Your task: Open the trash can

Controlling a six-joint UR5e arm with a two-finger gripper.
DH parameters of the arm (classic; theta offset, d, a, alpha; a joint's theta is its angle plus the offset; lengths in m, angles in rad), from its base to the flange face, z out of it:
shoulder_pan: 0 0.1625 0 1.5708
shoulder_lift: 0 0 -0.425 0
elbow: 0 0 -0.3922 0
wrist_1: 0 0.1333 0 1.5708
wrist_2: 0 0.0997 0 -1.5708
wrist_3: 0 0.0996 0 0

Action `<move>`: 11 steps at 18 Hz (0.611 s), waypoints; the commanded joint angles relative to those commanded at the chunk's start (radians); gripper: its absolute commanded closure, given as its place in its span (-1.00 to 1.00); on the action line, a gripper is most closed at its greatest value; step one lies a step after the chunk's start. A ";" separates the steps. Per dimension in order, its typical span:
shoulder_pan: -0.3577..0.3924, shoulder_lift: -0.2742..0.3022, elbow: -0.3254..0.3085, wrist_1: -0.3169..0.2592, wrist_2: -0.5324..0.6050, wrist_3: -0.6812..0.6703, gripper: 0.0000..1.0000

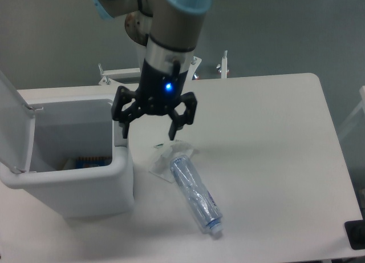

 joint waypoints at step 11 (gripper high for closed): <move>0.051 0.015 -0.037 -0.021 0.337 0.424 -1.00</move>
